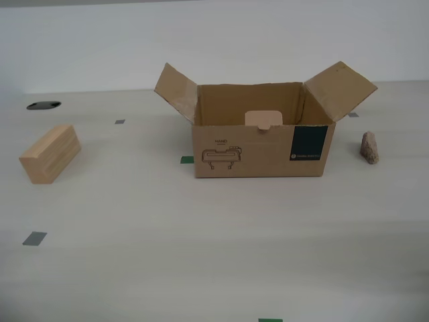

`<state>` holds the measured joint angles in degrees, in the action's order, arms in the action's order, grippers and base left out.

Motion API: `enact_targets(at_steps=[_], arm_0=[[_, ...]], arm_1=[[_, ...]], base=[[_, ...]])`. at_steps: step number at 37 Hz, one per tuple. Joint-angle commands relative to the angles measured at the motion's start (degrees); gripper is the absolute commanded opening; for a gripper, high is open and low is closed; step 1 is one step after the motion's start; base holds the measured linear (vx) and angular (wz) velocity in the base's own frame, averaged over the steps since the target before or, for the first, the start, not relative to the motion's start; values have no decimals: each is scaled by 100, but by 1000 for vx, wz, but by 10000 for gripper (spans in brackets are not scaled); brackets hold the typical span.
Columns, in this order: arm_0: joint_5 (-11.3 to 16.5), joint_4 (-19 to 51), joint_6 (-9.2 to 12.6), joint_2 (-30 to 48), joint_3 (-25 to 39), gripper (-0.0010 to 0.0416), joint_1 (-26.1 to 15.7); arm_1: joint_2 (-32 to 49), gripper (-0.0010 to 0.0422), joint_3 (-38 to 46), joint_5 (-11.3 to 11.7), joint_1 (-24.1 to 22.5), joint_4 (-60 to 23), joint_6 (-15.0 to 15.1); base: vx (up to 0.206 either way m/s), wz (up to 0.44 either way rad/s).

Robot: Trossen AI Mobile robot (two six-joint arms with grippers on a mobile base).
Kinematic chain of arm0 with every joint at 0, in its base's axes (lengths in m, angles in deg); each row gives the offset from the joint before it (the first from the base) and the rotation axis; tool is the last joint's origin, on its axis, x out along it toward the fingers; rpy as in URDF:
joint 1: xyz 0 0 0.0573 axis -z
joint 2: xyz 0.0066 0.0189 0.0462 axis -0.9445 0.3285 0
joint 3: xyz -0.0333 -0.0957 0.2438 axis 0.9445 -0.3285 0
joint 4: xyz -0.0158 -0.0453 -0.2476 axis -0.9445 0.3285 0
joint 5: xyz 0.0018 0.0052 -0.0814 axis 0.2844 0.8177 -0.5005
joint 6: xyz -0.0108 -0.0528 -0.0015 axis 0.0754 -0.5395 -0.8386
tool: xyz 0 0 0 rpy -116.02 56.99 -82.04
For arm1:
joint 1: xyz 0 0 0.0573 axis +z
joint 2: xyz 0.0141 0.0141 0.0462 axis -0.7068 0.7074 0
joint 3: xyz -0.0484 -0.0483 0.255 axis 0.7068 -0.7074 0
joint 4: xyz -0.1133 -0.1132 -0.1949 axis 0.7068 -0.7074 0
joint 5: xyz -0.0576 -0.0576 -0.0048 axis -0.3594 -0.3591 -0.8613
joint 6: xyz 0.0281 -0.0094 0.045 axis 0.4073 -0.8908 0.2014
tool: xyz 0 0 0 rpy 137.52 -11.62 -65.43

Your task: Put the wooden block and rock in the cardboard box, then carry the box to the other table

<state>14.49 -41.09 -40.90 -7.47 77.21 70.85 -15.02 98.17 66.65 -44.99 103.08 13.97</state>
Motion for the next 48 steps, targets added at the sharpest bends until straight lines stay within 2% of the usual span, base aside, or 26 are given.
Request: enact_targets(at_steps=[1,39,44,48], arm_0=[[-13,13,20,-2,9,0,-4],[-13,24,11,-2,9,0,-9],[-13,24,-90,-2,9,7,-9],[-13,26,-195,-2,9,32,-9]], arm_1=[[0,0,2,0,-2,0,7],[0,0,2,0,-2,-13,4],[0,0,2,0,-2,-13,7],[0,0,24,0,-4,-22,7]], base=[[0,0],[0,0],[0,0],[0,0]])
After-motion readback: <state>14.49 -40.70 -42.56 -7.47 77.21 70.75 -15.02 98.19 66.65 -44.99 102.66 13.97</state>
